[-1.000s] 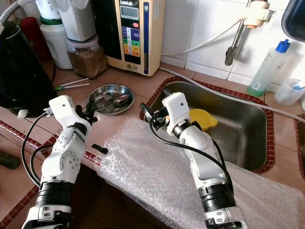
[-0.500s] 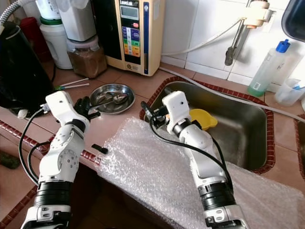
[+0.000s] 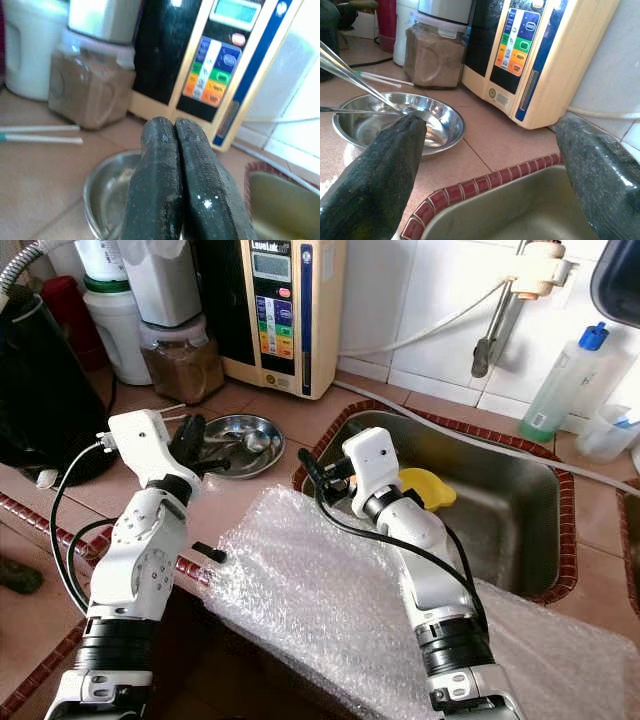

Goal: Kitchen organization

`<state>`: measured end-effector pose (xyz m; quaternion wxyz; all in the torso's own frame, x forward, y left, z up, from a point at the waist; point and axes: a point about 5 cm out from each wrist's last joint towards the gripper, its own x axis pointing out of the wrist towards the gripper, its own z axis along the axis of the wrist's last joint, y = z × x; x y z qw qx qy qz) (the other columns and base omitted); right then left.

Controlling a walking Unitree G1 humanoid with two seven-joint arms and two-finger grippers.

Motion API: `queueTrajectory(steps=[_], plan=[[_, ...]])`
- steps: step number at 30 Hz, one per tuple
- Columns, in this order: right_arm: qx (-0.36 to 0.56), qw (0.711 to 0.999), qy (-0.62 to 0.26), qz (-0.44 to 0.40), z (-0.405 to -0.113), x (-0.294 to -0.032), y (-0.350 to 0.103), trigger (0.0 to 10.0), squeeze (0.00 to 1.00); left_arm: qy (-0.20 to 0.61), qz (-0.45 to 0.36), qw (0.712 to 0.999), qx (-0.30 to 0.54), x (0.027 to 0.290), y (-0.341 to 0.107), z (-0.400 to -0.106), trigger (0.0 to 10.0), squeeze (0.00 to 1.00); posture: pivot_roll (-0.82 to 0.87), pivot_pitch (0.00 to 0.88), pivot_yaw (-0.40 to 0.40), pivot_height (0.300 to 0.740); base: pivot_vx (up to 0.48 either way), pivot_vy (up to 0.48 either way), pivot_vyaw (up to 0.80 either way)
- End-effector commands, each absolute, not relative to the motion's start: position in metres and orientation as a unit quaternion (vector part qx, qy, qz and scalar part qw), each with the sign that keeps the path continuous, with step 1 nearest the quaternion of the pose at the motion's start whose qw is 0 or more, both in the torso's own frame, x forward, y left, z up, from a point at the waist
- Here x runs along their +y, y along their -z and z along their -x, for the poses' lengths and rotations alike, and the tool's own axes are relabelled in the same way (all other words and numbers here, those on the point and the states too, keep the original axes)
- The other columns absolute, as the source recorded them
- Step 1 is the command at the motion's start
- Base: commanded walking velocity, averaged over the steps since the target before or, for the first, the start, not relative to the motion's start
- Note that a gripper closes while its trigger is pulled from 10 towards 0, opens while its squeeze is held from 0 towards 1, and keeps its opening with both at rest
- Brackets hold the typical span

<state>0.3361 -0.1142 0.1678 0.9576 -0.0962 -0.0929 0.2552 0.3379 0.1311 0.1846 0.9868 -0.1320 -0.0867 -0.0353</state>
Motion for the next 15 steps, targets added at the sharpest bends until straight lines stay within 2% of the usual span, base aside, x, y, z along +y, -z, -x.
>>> queueTrajectory(steps=[1,10,15], plan=[[-0.100,0.958,-0.249,0.100,-0.339,-0.116,-0.172,10.0,0.00,0.044,0.124,0.984,-0.120,0.131,-0.200,-0.339,0.0,0.00,0.09,0.000,0.020,0.740,0.000,0.000,0.00],[-0.100,0.958,-0.248,0.100,-0.340,-0.116,-0.172,10.0,0.00,0.075,0.094,0.976,-0.182,0.129,-0.222,-0.340,0.0,0.00,0.09,0.000,0.015,0.740,0.000,0.000,0.00],[-0.099,0.957,-0.254,0.101,-0.340,-0.116,-0.171,10.0,0.00,0.097,0.092,0.973,-0.186,0.129,-0.226,-0.343,0.0,0.00,0.09,0.000,0.014,0.740,0.000,0.000,0.00]])
